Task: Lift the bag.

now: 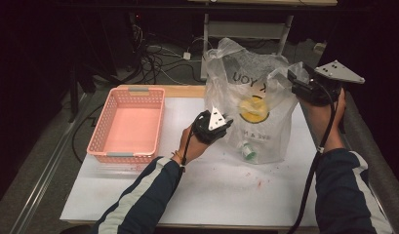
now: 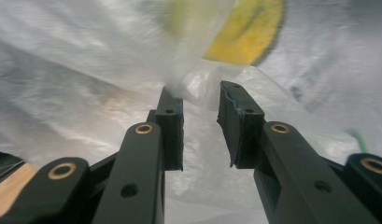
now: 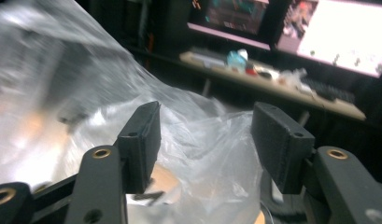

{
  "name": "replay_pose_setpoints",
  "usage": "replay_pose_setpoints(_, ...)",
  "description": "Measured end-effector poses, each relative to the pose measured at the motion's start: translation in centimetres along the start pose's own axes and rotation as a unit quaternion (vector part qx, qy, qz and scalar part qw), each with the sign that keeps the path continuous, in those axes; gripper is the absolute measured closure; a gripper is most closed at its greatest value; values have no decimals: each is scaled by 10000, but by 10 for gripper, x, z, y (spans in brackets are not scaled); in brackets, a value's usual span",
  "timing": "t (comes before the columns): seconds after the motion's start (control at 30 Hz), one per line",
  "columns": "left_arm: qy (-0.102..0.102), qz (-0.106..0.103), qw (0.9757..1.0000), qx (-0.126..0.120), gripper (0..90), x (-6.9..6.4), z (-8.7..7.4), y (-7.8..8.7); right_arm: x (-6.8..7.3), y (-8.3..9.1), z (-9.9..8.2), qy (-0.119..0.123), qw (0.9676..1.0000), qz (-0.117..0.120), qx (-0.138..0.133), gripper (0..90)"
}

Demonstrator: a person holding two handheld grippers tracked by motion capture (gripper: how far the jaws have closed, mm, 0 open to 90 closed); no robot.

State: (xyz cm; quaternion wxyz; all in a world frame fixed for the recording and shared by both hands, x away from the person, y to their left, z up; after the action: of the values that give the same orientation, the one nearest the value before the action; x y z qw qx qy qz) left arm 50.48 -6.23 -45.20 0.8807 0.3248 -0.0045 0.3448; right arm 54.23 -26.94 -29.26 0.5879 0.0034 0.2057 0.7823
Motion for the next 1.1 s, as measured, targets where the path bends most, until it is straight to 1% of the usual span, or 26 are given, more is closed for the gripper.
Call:
replay_pose_setpoints(0.07, 76, 40, 10000, -34, 688, 4, 4, 0, 8, 10, 6, 52, 9998, 118, -128, 413)
replay_pose_setpoints(0.1, 90, 81, 9999, -48, 686, 6, 6, 1, 12, 16, 8, 84, 9996, 141, -211, 410)
replay_pose_setpoints(0.13, 101, 79, 9999, -58, 675, 7, 7, 1, 17, 22, 10, 134, 9993, 224, -280, 407)
replay_pose_setpoints(0.17, 99, 86, 9999, -74, 674, 7, 8, 2, 23, 28, 11, 208, 9988, 296, -315, 400)
replay_pose_setpoints(0.2, 71, 104, 9999, -74, 648, 8, 9, 3, 28, 33, 11, 302, 9984, 325, -348, 384)
replay_pose_setpoints(0.27, 44, 107, 9999, -73, 643, 9, 9, 6, 38, 43, 9, 497, 9971, 401, -403, 372)
replay_pose_setpoints(0.3, 24, 121, 9999, -71, 643, 10, 9, 7, 42, 48, 9, 551, 9967, 419, -431, 367)
replay_pose_setpoints(0.37, 47, 155, 9998, -82, 642, 12, 9, 9, 46, 57, 10, 577, 9959, 410, -562, 365)
replay_pose_setpoints(0.47, 39, 173, 9998, -102, 642, 12, 11, 10, 46, 69, 15, 561, 9954, 367, -690, 353)
replay_pose_setpoints(0.5, 39, 173, 9998, -102, 642, 12, 11, 10, 46, 69, 15, 561, 9954, 367, -690, 353)
replay_pose_setpoints(0.53, -3, 183, 9998, -100, 642, 12, 12, 12, 44, 72, 18, 606, 9953, 390, -645, 331)
replay_pose_setpoints(0.63, -46, 194, 9997, -108, 643, 12, 13, 14, 40, 72, 20, 516, 9963, 367, -575, 315)
replay_pose_setpoints(0.7, -79, 218, 9997, -81, 643, 14, 13, 16, 39, 75, 20, 476, 9966, 321, -593, 294)
replay_pose_setpoints(0.77, -62, 193, 9998, -88, 644, 15, 13, 17, 44, 78, 20, 504, 9962, 344, -619, 265)
replay_pose_setpoints(0.8, -87, 209, 9997, -73, 644, 15, 13, 18, 46, 79, 20, 530, 9959, 370, -639, 251)
replay_pose_setpoints(0.83, -89, 218, 9997, -71, 644, 16, 13, 19, 50, 80, 19, 525, 9958, 402, -633, 231)
replay_pose_setpoints(0.9, -89, 219, 9997, -87, 642, 18, 13, 22, 58, 83, 17, 595, 9951, 486, -618, 211)
replay_pose_setpoints(0.97, -93, 197, 9997, -93, 573, 20, 13, 28, 64, 85, 13, 660, 9948, 477, -614, 199)
replay_pose_setpoints(1.03, -145, 191, 9997, -70, 518, 22, 12, 36, 71, 85, 5, 676, 9943, 580, -581, 198)
replay_pose_setpoints(1.1, -234, 210, 9995, -46, 448, 24, 9, 47, 78, 84, -5, 705, 9942, 665, -474, 185)
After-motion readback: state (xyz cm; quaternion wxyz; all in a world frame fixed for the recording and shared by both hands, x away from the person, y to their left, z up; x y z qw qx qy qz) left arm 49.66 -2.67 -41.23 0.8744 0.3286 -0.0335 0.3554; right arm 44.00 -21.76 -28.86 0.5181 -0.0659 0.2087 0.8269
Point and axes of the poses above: each handheld gripper's, and its own axes: y roughly backward along the jaws, z roughly out of its top, x roughly to its left, the point moved 10 cm from there along -y, roughly forward along the jaws, and after that the axes turned 11 degrees about x, right-handed, at the moved point
